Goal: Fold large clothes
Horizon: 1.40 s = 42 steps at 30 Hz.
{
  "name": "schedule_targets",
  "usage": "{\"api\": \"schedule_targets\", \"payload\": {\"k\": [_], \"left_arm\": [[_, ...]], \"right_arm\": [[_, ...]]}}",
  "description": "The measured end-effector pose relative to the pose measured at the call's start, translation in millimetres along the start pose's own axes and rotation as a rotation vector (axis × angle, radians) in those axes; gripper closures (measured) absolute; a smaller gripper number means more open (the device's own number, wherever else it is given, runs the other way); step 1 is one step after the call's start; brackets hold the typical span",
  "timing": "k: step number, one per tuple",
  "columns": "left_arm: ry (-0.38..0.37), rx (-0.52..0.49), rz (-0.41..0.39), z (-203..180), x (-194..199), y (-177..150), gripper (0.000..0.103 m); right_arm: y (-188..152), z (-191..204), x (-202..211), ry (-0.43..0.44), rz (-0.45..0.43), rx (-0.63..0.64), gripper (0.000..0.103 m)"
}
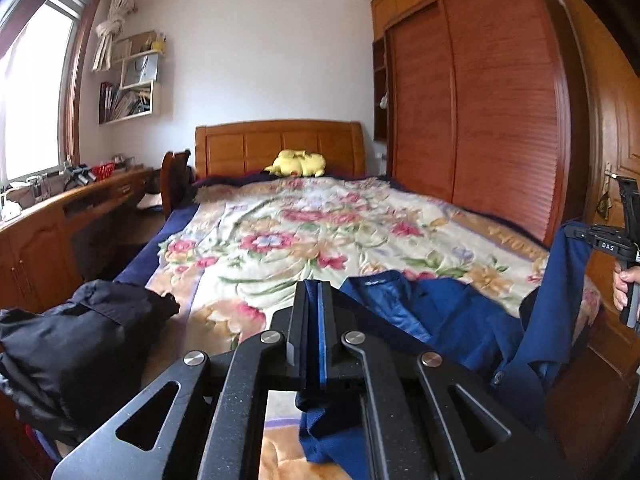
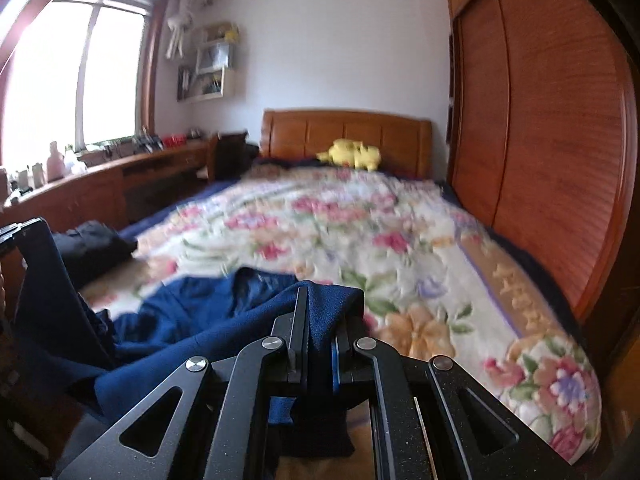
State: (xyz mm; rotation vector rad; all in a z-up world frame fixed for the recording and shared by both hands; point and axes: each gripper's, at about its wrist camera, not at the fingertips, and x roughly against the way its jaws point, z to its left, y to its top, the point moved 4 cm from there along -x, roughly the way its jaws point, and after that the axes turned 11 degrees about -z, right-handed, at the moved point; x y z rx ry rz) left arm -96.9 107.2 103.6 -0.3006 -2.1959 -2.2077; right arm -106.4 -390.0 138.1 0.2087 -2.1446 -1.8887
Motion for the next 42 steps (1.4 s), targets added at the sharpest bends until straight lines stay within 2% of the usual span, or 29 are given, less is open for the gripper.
{"api": "schedule_targets", "payload": {"k": [4, 8, 11, 17, 22, 27, 32, 35, 38, 40, 41, 42], "left_arm": [[0.018, 0.01, 0.024, 8, -26, -7, 0.099], [0.045, 0.012, 0.053, 18, -69, -11, 0.099], [0.064, 0.016, 0.069, 26, -98, -13, 0.099], [0.101, 0.032, 0.083, 40, -162, -8, 0.099], [0.122, 0.013, 0.097, 44, -201, -7, 0.099], [0.144, 0.014, 0.137, 50, -236, -23, 0.099], [0.125, 0.041, 0.215, 54, -261, -48, 0.099], [0.11, 0.044, 0.268, 53, -264, -65, 0.094], [0.099, 0.024, 0.262, 53, -255, -69, 0.078], [0.07, 0.039, 0.256, 54, -245, -67, 0.057], [0.045, 0.051, 0.258, 53, -237, -66, 0.055], [0.034, 0.057, 0.257, 53, -232, -65, 0.049]], "right_arm": [[9, -12, -28, -0.008, 0.011, -0.024, 0.096], [18, -14, -63, -0.026, 0.015, -0.017, 0.096], [5, -23, -103, -0.047, 0.015, -0.022, 0.096], [8, -26, -176, -0.081, 0.004, 0.006, 0.096], [9, -30, -228, -0.102, 0.007, 0.024, 0.096], [-6, -29, -270, -0.138, 0.06, 0.022, 0.096], [-32, -27, -304, -0.148, 0.171, 0.01, 0.096], [-44, -22, -313, -0.138, 0.222, 0.014, 0.095], [-44, -19, -314, -0.132, 0.263, 0.003, 0.086], [-37, -20, -309, -0.148, 0.252, 0.007, 0.072], [-29, -22, -303, -0.173, 0.23, 0.018, 0.054], [-22, -24, -297, -0.2, 0.2, 0.033, 0.042]]}}
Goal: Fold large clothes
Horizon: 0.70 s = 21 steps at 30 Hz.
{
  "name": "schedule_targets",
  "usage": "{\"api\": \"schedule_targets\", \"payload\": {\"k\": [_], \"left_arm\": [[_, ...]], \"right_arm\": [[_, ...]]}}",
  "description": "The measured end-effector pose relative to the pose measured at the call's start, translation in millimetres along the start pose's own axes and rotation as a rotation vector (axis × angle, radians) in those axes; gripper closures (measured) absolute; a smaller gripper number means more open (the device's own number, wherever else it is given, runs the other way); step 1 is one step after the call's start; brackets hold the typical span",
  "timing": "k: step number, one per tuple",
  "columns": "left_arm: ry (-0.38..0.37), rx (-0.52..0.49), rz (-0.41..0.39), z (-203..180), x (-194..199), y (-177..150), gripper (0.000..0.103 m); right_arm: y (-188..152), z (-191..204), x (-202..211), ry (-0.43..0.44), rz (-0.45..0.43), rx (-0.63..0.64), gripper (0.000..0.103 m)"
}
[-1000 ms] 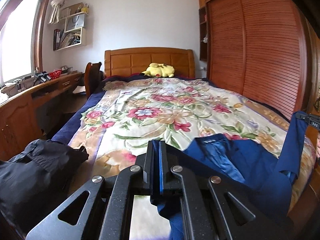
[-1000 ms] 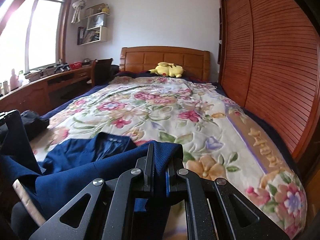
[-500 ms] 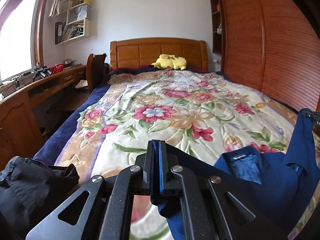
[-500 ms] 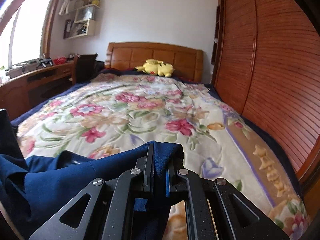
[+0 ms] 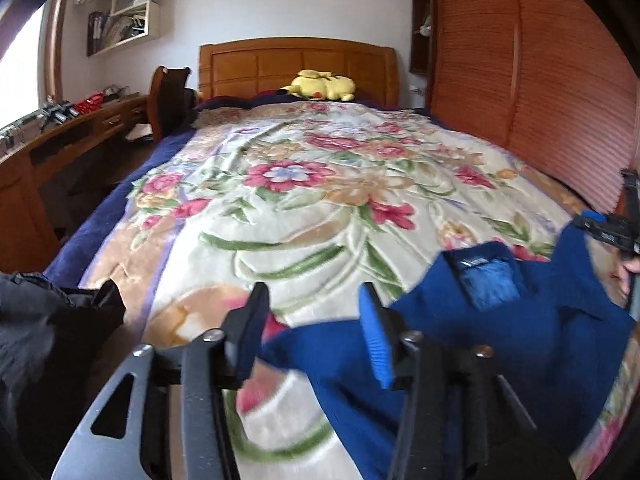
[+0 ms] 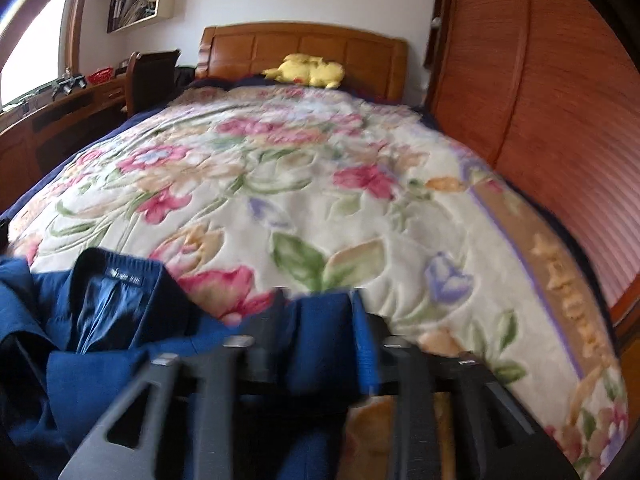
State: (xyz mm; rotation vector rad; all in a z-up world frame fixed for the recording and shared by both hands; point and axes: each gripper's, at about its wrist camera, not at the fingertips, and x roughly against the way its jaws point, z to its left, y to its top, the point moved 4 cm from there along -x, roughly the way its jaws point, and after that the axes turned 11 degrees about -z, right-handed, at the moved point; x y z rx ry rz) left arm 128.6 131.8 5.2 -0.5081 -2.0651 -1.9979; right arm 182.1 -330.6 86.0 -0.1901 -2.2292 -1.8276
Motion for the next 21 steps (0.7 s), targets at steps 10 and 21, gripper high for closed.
{"api": "schedule_targets", "payload": {"k": [10, 21], "left_arm": [[-0.044, -0.004, 0.004, -18, 50, -41, 0.025], [-0.059, 0.033, 0.02, -33, 67, -80, 0.025]], "right_arm": [[19, 68, 59, 0.22, -0.054, 0.066, 0.038], [-13, 170, 61, 0.512, 0.117, 0.246, 0.038]]}}
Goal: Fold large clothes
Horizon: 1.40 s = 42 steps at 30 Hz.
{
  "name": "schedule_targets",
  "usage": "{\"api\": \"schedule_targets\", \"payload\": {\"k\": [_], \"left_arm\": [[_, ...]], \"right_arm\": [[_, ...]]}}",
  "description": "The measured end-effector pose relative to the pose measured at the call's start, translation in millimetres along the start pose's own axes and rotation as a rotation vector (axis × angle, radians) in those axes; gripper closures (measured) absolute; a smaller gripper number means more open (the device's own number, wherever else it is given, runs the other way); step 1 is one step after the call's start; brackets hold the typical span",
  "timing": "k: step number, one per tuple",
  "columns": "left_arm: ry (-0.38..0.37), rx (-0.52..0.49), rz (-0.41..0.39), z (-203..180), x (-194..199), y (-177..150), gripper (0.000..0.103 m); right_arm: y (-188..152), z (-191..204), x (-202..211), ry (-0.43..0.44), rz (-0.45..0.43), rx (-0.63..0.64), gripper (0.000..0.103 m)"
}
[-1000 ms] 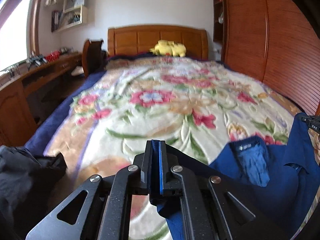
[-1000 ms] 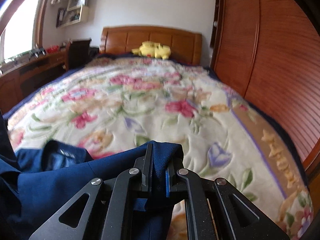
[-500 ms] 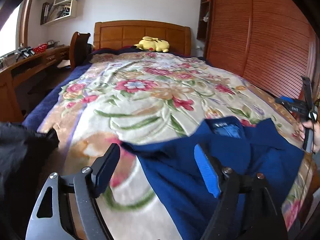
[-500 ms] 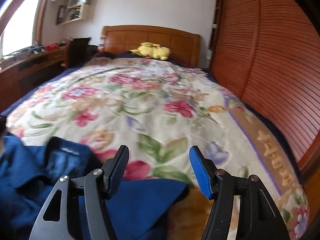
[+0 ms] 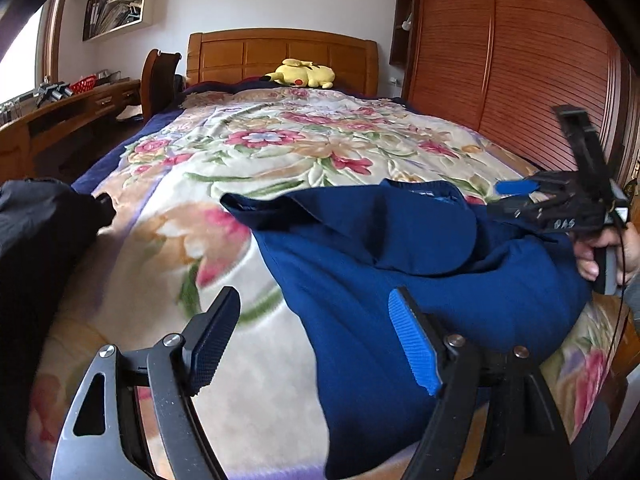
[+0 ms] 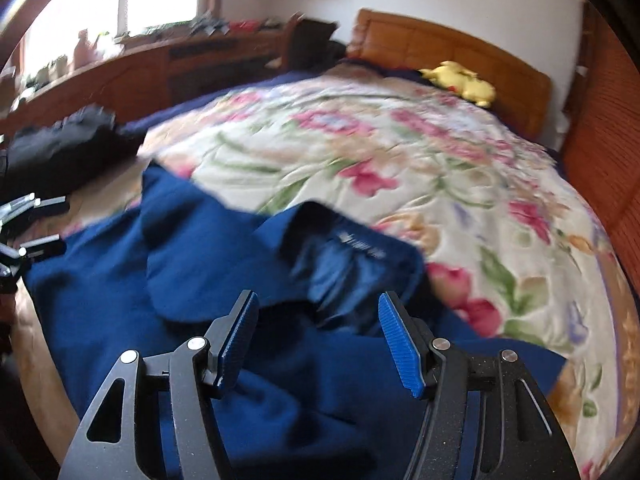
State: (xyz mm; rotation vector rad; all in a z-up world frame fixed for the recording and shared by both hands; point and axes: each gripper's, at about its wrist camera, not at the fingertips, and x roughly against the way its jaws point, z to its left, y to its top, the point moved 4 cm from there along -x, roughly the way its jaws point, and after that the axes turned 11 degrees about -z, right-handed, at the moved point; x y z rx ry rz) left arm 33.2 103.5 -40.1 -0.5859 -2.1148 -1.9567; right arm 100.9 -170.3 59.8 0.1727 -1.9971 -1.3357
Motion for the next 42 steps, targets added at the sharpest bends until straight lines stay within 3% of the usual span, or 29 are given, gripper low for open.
{"api": "schedule_targets", "payload": {"k": [4, 7, 8, 11, 16, 19, 23, 31, 35, 37, 39, 42], "left_arm": [[-0.002, 0.0, 0.004, -2, -2, -7, 0.025], [0.001, 0.003, -0.003, -3, -2, -10, 0.025], [0.001, 0.005, -0.005, -2, -2, -10, 0.025], [-0.003, 0.011, -0.01, -1, -1, -13, 0.025], [0.005, 0.032, -0.014, 3, -1, -17, 0.025], [0.005, 0.036, -0.016, 4, -2, -17, 0.025], [0.017, 0.025, -0.02, 1, 0, -18, 0.025], [0.025, 0.011, -0.019, 0, 0, -19, 0.025], [0.021, 0.019, -0.011, 1, -1, -20, 0.025], [0.019, 0.02, -0.011, 2, -2, -20, 0.025], [0.018, 0.021, -0.011, 2, -1, -20, 0.025], [0.015, 0.022, -0.011, 2, -1, -20, 0.025]], "right_arm": [[-5, -4, -18, 0.028, 0.085, 0.026, 0.038], [-5, -8, -30, 0.04, 0.137, 0.044, 0.049], [-5, -7, -33, 0.038, 0.145, 0.06, 0.059], [-3, -5, -42, 0.029, 0.136, 0.114, 0.101], [29, -12, -33, -0.065, 0.014, 0.121, 0.102], [43, -17, -40, -0.079, -0.004, 0.112, 0.102], [58, -19, -49, -0.17, -0.053, 0.133, 0.102], [83, -21, -75, -0.315, -0.142, 0.136, 0.102], [76, -23, -98, -0.347, -0.077, 0.114, 0.102], [70, -29, -100, -0.355, -0.058, 0.071, 0.088], [66, -39, -89, -0.314, -0.081, -0.01, 0.042], [61, -58, -67, -0.321, -0.108, -0.052, 0.038]]}}
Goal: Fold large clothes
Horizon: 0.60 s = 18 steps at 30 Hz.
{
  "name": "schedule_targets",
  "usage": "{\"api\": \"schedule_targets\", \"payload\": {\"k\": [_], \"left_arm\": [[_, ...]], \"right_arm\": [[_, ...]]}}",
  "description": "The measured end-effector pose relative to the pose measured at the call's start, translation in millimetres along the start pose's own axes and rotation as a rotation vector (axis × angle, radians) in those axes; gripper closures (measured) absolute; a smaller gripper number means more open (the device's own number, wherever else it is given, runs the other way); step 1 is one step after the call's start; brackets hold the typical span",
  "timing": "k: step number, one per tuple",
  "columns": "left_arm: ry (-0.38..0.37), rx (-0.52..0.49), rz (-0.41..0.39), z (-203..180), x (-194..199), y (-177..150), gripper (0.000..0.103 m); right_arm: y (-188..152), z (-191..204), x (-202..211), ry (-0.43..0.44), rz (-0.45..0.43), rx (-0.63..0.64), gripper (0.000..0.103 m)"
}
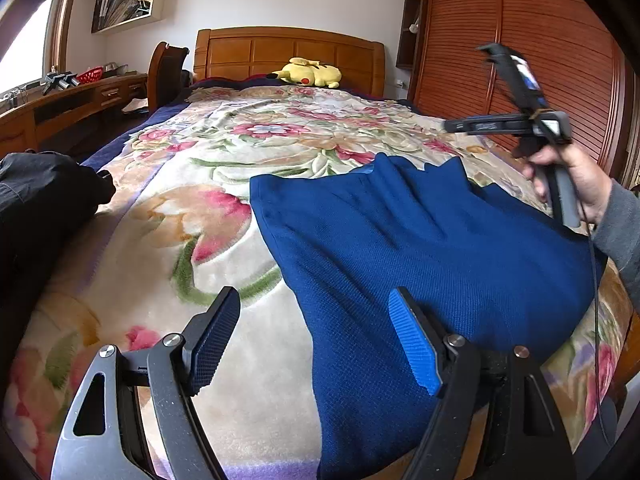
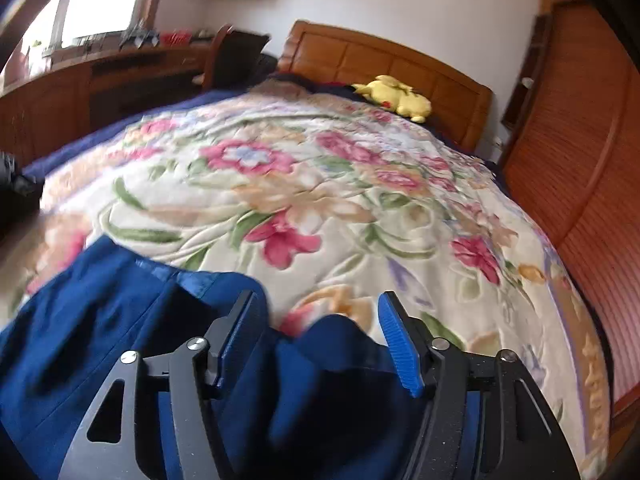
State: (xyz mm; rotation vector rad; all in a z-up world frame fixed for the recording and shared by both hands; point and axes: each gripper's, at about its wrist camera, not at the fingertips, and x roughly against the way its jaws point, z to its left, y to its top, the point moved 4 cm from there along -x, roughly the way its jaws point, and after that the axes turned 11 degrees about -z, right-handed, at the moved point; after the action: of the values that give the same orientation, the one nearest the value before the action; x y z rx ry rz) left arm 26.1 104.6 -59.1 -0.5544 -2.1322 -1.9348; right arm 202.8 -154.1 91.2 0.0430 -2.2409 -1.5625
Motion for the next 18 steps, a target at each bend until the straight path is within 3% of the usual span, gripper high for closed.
{"api": "schedule_targets", "payload": {"k": [4, 8, 13, 18], "left_arm": [[0.001, -0.001, -0.002, 0, 0, 0, 0.025], [0.003, -0.002, -0.002, 0, 0, 0, 0.025], [0.012, -0.011, -0.001, -1, 1, 0, 0.025], [0.017, -0.015, 0.001, -2, 1, 1, 0.025]], "right_arm": [[-20, -39, 7, -0.084, 0.049, 0.035, 0.038], [-55, -81, -5, -0.142, 0.154, -0.025, 0.038], [-99, -117, -23, -0.177, 0.26, -0.114, 0.038], [-115, -138, -42, -0.141, 0.315, -0.215, 0.038]]}}
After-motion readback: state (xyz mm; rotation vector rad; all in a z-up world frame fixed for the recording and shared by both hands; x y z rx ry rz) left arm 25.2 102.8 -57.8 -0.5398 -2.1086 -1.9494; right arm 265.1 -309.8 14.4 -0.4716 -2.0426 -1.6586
